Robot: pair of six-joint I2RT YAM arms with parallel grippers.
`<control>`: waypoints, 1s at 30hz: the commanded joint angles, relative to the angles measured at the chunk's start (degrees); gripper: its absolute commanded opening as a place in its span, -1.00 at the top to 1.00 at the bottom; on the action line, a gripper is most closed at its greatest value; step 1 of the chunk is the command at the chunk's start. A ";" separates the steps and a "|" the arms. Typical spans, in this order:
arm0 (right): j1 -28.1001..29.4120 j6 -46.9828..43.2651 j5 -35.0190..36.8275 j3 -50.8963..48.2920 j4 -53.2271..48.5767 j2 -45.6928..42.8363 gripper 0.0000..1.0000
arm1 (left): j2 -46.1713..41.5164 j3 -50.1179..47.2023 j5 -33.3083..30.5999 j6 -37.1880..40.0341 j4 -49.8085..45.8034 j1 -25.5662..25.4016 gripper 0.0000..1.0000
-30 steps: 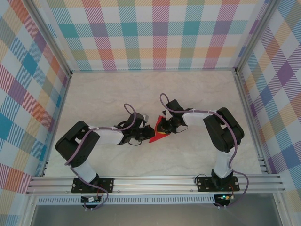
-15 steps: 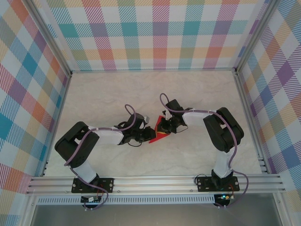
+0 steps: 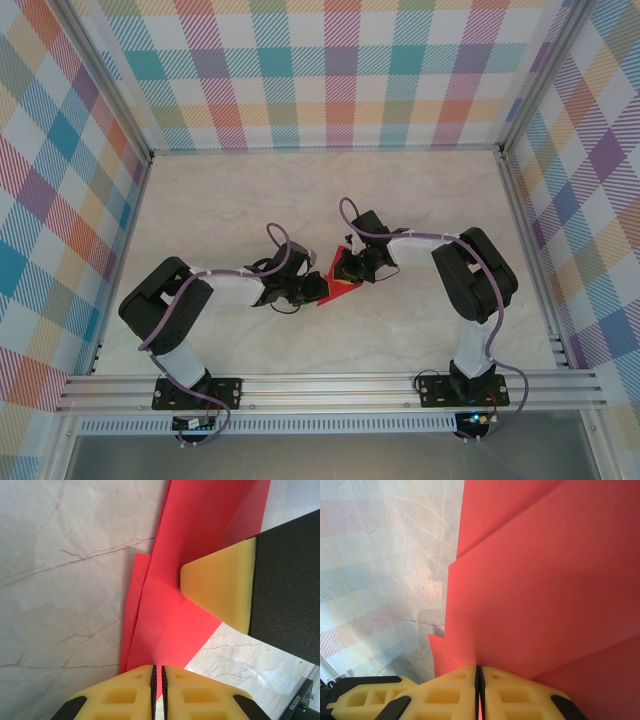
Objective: Fold a paper plane with a square sheet of paper (pick it up from the middle)
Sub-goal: Fourth fold the wing at the center of the table.
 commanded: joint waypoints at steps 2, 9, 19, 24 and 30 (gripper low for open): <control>-0.05 0.50 5.29 -0.09 -3.41 3.22 0.78 | 0.69 0.54 0.24 1.36 -4.64 -0.97 0.76; -0.08 0.55 5.57 0.17 -3.90 3.48 0.78 | 1.27 0.33 0.30 1.59 -5.88 -1.04 0.80; -0.12 0.68 5.82 0.37 -4.20 3.91 0.78 | -0.36 -1.57 -2.15 2.38 -11.11 -1.21 0.80; -0.10 0.76 5.84 0.48 -4.39 4.17 0.78 | -2.19 -2.19 -3.12 3.05 -13.73 -1.30 0.81; -0.12 0.85 5.77 0.57 -4.44 4.39 0.78 | -4.40 -2.24 -2.85 4.19 -16.59 -1.65 0.81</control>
